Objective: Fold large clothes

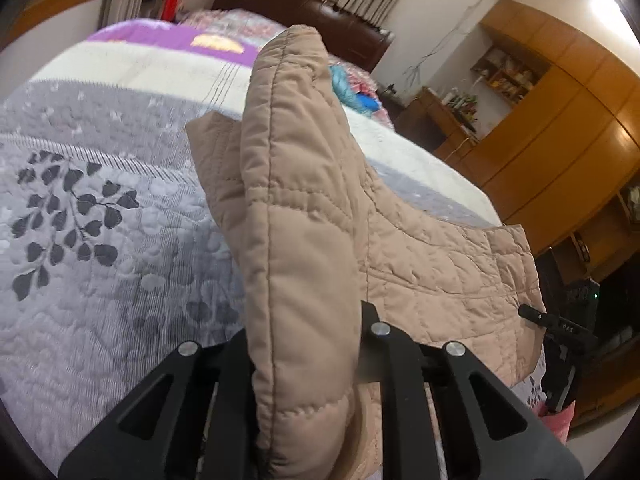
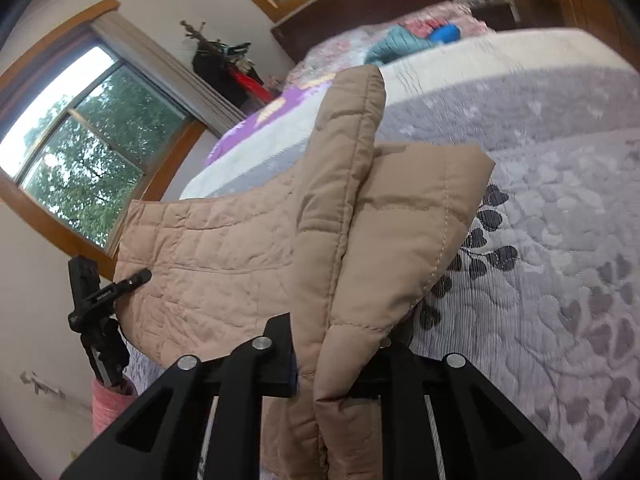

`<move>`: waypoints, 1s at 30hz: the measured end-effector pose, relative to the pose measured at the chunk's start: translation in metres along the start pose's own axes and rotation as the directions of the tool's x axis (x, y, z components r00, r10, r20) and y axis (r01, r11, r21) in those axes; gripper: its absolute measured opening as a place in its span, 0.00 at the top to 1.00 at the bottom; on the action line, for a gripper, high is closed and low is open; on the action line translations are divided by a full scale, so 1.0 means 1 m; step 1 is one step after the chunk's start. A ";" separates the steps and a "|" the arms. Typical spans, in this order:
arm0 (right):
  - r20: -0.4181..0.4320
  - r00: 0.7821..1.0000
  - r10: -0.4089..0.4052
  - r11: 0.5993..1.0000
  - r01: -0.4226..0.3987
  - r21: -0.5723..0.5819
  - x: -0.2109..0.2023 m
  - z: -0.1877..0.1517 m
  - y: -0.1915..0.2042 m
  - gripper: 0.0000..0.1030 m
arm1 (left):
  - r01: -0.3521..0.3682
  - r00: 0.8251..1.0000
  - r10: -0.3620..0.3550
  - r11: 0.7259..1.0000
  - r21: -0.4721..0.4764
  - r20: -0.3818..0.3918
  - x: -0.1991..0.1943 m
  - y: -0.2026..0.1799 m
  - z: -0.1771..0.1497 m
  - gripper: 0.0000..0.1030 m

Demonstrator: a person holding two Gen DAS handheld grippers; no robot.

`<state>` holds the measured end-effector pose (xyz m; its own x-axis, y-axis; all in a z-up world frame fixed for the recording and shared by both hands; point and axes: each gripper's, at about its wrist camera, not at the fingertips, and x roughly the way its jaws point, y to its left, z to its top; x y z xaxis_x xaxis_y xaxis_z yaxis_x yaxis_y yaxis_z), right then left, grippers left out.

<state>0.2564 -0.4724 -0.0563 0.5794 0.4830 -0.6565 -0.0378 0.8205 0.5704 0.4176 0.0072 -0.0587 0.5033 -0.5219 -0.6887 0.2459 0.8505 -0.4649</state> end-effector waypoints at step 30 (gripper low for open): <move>-0.124 0.990 0.065 0.997 -0.060 0.038 0.013 -0.143 -0.014 0.78 | -0.109 0.990 0.108 0.994 -0.008 -0.086 -0.054 0.091 -0.160 0.63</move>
<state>0.1482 -0.4337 -0.1431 0.4699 0.5692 -0.6746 -0.0416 0.7777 0.6272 0.2800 0.1028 -0.1530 0.4540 -0.4303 -0.7802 0.1825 0.9020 -0.3912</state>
